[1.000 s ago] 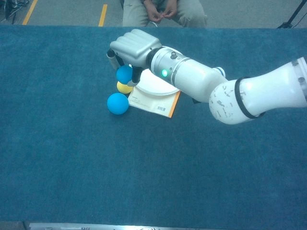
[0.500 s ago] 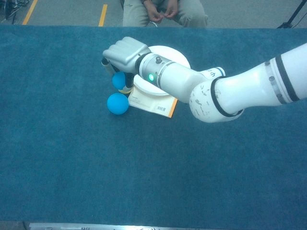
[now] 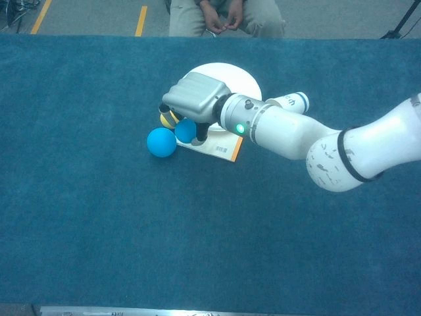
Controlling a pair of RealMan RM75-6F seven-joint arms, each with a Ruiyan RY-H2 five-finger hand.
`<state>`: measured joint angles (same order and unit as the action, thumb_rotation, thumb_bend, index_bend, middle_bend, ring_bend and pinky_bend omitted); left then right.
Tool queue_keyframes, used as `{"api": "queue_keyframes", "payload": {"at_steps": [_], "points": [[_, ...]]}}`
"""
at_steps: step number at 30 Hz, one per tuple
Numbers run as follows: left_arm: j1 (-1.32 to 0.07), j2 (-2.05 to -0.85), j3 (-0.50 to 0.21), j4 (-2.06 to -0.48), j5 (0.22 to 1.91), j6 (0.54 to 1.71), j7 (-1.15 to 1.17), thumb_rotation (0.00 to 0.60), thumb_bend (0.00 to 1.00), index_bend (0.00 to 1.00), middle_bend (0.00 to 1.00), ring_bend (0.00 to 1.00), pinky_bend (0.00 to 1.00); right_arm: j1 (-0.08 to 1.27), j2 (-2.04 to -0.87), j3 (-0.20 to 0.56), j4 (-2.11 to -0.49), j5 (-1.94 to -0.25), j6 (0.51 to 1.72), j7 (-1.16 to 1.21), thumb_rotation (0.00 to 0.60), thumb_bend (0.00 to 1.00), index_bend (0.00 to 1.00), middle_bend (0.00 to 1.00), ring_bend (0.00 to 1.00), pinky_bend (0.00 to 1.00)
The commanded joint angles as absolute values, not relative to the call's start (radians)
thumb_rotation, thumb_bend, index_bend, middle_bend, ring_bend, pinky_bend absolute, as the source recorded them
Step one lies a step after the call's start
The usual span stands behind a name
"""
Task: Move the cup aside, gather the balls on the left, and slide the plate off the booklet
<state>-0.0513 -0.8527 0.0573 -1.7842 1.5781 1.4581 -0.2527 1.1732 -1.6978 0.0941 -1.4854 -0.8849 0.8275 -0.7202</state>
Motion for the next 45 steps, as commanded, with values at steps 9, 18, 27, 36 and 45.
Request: {"api": "queue_keyframes", "payload": {"at_steps": [9, 18, 27, 36, 45], "points": [[-0.062, -0.858, 0.054, -1.788, 1.582, 1.443, -0.245, 0.600, 0.18, 0.15, 0.11, 0.05, 0.05, 1.111, -1.643, 0.031, -1.531, -1.017, 0.827, -0.642, 0.600, 0.17, 0.53, 0.49, 0.44, 0.62], [-0.073, -0.861, 0.049, -1.793, 1.586, 1.432, -0.235, 0.600, 0.18, 0.15, 0.11, 0.05, 0.05, 1.094, -1.657, 0.017, -1.510, -1.031, 0.816, -0.648, 0.600, 0.17, 0.44, 0.44, 0.40, 0.61], [-0.088, -0.855, 0.046, -1.798, 1.588, 1.414, -0.235, 0.600, 0.18, 0.15, 0.11, 0.05, 0.05, 1.093, -1.643, 0.024, -1.522, -1.008, 0.800, -0.667, 0.600, 0.17, 0.29, 0.39, 0.37, 0.59], [-0.125, -0.840, 0.044, -1.788, 1.600, 1.363, -0.260, 0.600, 0.18, 0.15, 0.11, 0.05, 0.05, 1.056, -1.575, 0.060, -1.568, -1.014, 0.855, -0.619, 0.600, 0.17, 0.28, 0.38, 0.36, 0.59], [-0.148, -0.844, 0.051, -1.776, 1.605, 1.326, -0.278, 0.600, 0.18, 0.15, 0.11, 0.05, 0.05, 0.991, -1.419, 0.081, -1.656, -1.038, 0.920, -0.552, 0.600, 0.17, 0.28, 0.38, 0.36, 0.59]]}}
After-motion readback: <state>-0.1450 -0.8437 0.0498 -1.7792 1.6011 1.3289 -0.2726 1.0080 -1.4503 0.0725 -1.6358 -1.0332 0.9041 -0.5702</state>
